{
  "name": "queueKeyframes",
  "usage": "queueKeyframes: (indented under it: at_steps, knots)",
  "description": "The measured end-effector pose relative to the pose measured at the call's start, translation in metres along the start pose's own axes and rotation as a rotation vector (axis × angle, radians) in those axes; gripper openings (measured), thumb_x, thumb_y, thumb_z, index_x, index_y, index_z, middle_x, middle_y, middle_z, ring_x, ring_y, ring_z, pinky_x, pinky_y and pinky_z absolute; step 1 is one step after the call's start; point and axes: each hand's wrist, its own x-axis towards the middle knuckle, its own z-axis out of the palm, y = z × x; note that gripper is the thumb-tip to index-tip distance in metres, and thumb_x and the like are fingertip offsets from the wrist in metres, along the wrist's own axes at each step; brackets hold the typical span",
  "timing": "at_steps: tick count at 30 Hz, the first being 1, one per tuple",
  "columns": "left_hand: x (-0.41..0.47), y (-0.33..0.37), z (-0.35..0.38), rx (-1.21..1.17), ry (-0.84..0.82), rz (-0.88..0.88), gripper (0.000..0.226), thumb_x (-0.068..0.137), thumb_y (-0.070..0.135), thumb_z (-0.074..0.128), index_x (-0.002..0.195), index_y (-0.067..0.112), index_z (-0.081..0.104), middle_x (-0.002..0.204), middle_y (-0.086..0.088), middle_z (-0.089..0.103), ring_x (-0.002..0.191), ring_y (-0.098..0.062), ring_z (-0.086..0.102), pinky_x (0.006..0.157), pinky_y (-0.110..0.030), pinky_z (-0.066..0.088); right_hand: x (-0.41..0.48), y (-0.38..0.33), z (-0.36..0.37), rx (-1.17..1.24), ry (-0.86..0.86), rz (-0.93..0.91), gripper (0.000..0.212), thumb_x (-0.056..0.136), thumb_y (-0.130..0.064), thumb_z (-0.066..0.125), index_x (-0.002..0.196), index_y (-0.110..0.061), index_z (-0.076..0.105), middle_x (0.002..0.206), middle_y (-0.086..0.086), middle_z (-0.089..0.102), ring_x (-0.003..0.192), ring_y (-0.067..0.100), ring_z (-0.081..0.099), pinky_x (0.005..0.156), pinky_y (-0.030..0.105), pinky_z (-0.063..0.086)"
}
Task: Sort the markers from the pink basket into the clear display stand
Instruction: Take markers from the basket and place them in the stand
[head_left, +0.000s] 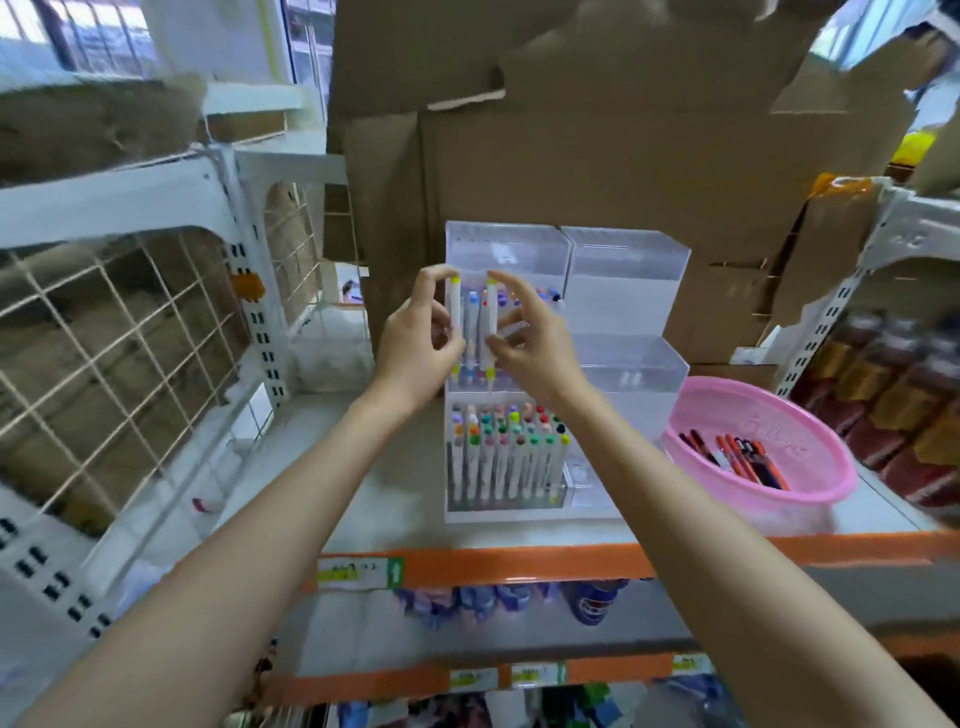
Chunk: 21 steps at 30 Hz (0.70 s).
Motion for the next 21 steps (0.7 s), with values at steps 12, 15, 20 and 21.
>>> queueKeyframes:
  at_steps: [12, 15, 20, 21]
  knots:
    - [0.036, -0.017, 0.003, -0.11, -0.039, 0.048, 0.053, 0.084, 0.004, 0.065, 0.13, 0.019, 0.042, 0.082, -0.005, 0.06, 0.073, -0.014, 0.062, 0.068, -0.016, 0.049, 0.035, 0.002, 0.02, -0.099, 0.177, -0.052, 0.065, 0.081, -0.001, 0.07, 0.136, -0.027, 0.047, 0.076, 0.0, 0.058, 0.063, 0.013, 0.061, 0.068, 0.033, 0.056]
    - [0.036, -0.019, 0.008, -0.115, -0.057, 0.041, 0.054, 0.084, 0.002, 0.064, 0.13, 0.019, 0.042, 0.084, -0.004, 0.058, 0.076, -0.012, 0.062, 0.067, -0.01, 0.047, 0.036, 0.005, 0.023, -0.138, 0.207, -0.098, 0.063, 0.08, -0.004, 0.071, 0.135, -0.025, 0.047, 0.073, -0.004, 0.057, 0.062, 0.008, 0.056, 0.066, 0.026, 0.053]
    - [0.031, -0.024, 0.011, -0.084, -0.071, 0.052, 0.054, 0.083, 0.001, 0.064, 0.13, 0.02, 0.045, 0.083, 0.002, 0.053, 0.074, -0.007, 0.058, 0.067, -0.01, 0.045, 0.037, 0.009, 0.026, -0.134, 0.228, -0.146, 0.059, 0.081, -0.001, 0.067, 0.133, -0.022, 0.05, 0.075, -0.003, 0.057, 0.063, 0.01, 0.057, 0.061, 0.012, 0.045]
    - [0.03, -0.025, 0.011, -0.077, -0.072, 0.052, 0.054, 0.083, 0.001, 0.064, 0.129, 0.02, 0.046, 0.084, 0.001, 0.053, 0.075, -0.009, 0.058, 0.068, -0.012, 0.045, 0.036, 0.01, 0.027, -0.131, 0.228, -0.153, 0.059, 0.081, 0.0, 0.067, 0.133, -0.022, 0.05, 0.076, -0.002, 0.057, 0.063, 0.01, 0.058, 0.06, 0.009, 0.043]
